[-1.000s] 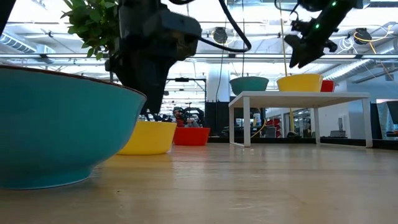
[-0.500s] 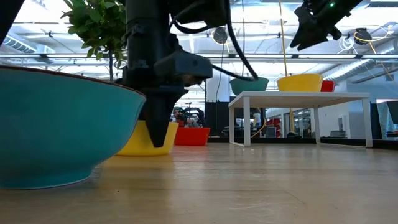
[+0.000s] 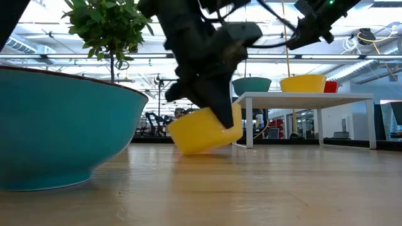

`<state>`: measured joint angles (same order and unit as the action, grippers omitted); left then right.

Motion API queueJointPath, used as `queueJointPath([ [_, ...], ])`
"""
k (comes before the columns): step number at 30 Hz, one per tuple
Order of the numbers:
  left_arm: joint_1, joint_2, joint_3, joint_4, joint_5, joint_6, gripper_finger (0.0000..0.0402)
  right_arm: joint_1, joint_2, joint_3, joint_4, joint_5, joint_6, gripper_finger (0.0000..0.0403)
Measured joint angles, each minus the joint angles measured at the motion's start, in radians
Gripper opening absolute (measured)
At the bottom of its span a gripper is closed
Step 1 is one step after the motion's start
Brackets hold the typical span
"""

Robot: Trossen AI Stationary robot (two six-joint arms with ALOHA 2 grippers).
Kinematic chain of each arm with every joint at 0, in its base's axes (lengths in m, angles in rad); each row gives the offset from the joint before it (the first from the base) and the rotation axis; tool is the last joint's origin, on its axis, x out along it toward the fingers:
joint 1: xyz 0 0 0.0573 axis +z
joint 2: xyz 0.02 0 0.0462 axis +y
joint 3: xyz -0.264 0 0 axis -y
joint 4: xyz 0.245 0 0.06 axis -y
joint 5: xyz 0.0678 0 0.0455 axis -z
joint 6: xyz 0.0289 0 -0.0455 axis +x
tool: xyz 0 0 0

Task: Pick & Place Mini bowls
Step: Stack the yellow bowl on the yellow bowl on the shelf

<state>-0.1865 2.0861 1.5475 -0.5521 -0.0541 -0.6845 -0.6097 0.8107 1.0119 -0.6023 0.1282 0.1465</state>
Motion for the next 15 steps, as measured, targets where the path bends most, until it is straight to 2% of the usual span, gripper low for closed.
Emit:
queueJointPath([
  [8, 0.096, 0.002, -0.001, 0.047, -0.003, 0.033, 0.0010, 0.109, 0.059, 0.000, 0.000, -0.003, 0.007, 0.0077],
  [15, 0.137, 0.019, -0.002, 0.211, 0.006, 0.031, 0.0013, 0.179, 0.092, 0.000, 0.037, 0.001, 0.007, 0.0091],
])
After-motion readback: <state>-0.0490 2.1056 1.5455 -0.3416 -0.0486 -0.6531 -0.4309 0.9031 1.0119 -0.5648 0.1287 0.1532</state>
